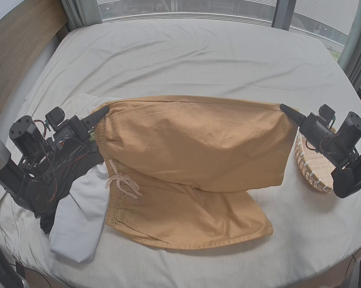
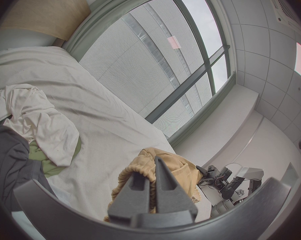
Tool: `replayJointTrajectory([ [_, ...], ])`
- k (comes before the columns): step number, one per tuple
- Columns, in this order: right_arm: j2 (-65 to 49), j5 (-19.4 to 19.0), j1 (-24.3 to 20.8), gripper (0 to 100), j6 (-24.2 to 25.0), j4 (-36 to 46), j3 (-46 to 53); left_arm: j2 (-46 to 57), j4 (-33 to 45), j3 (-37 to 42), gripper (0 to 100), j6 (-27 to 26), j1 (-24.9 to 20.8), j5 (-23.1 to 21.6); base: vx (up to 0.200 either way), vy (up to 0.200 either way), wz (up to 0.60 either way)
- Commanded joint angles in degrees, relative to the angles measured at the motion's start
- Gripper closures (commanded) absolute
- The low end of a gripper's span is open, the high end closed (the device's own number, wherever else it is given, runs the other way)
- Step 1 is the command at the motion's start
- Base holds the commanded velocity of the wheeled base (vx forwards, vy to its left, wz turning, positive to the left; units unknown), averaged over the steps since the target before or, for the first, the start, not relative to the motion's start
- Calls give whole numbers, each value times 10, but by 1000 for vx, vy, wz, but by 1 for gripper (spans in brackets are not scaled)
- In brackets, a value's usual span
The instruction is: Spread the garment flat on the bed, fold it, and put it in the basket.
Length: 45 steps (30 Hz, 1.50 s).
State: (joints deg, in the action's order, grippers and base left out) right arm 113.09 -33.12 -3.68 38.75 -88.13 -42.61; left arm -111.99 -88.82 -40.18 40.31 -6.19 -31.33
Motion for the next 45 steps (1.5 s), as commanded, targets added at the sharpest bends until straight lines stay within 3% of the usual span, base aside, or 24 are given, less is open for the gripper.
replayJointTrajectory([
  [1, 49, 0, 12, 100, 1, 0, -48, -47, 0, -39, 100, 3, 0, 8, 0, 0, 0],
  [30, 151, -2, 13, 100, 4, 1, -173, -170, 7, -190, 100, 25, -1, 8, 0, 0, 0],
  [31, 151, -2, 13, 0, 4, 1, -173, -174, 7, -196, 0, 28, -1, 8, 0, 0, 0],
  [38, 167, 5, 17, 0, 3, 0, -178, -174, 24, -211, 0, 58, -2, 12, 0, 0, 0],
  [45, 129, 6, 14, 0, -6, -2, -105, -170, 77, -200, 0, 57, 1, 40, 0, 0, 0],
])
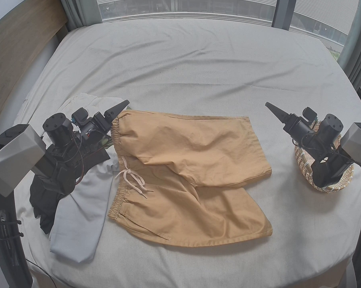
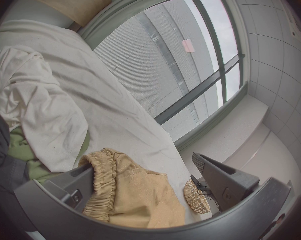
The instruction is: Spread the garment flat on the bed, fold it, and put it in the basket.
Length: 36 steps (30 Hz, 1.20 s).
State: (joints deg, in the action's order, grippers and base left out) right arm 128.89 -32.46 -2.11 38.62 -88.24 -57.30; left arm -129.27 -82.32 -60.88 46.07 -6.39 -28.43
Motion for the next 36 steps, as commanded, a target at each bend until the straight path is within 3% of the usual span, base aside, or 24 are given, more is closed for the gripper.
replayJointTrajectory([
  [1, -36, -1, -2, 0, -9, -1, 56, 3, 14, 13, 0, -1, 4, 13, 0, 0, 0],
  [7, -65, -2, -1, 0, -42, -2, 124, 37, 17, 47, 0, -2, 5, 13, 0, 0, 0],
  [18, -102, -3, -3, 0, -53, -2, 197, 90, 6, 130, 0, -21, 18, 13, 0, 0, 0],
  [27, -136, -4, -29, 0, -143, -1, 337, 169, -68, 306, 0, -29, 50, -21, 0, 0, 0],
  [31, -144, -7, -46, 0, -146, 0, 388, 200, -67, 377, 0, -55, 40, -40, 0, 0, 0],
  [36, -135, -4, -59, 0, -152, 0, 415, 201, -67, 422, 0, -129, 18, -73, 0, 0, 0],
])
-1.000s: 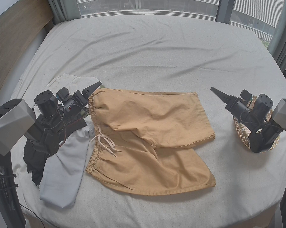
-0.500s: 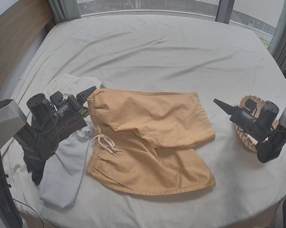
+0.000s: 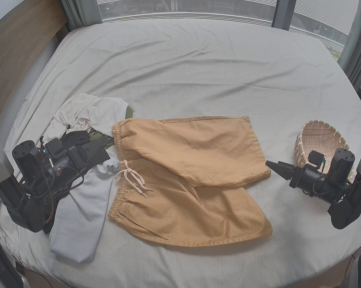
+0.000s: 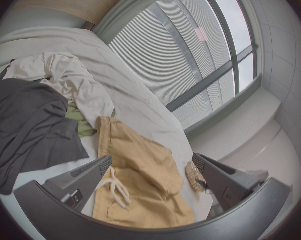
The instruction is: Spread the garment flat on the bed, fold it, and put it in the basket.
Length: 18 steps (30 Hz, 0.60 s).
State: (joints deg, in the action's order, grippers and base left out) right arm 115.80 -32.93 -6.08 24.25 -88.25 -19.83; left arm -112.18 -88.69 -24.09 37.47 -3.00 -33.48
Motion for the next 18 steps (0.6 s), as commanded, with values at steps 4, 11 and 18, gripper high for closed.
replayJointTrajectory([
  [4, 31, 1, -17, 0, -12, 0, 51, 23, -3, 64, 0, -69, -19, -26, 0, 0, 0],
  [11, 67, 3, -18, 0, -13, 0, 67, 21, -3, 73, 0, -67, -30, -33, 0, 0, 0],
  [18, 93, 4, -19, 0, -12, 0, 62, 21, -3, 72, 0, -67, -41, -33, 0, 0, 0],
])
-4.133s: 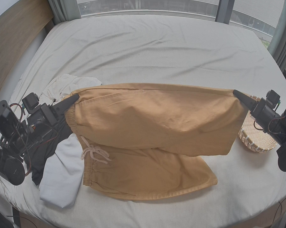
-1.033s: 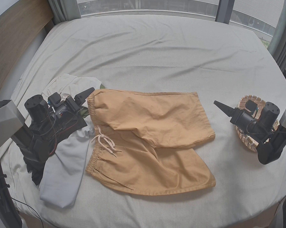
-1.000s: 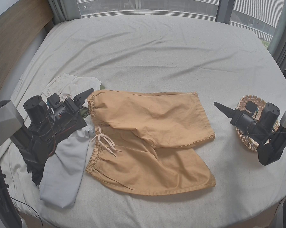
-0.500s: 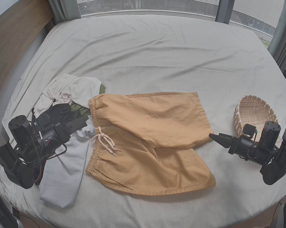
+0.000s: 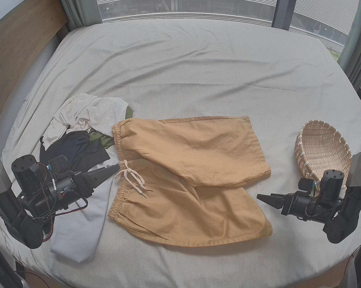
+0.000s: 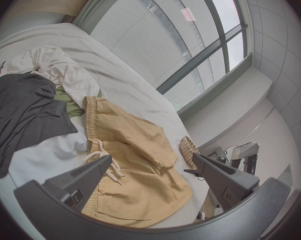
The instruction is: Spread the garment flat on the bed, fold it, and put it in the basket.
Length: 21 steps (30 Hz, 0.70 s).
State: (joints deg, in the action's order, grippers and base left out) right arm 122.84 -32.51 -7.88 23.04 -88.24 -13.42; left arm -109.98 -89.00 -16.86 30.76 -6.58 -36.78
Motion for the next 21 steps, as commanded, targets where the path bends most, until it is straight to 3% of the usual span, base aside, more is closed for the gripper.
replayJointTrajectory([
  [1, 23, 0, -2, 0, 0, 0, -4, -1, 0, 0, 0, 0, -7, 0, 0, 0, 0],
  [21, 96, 28, -57, 0, -4, 0, -122, 1, -1, 7, 0, -1, -23, 1, 0, 0, 0],
])
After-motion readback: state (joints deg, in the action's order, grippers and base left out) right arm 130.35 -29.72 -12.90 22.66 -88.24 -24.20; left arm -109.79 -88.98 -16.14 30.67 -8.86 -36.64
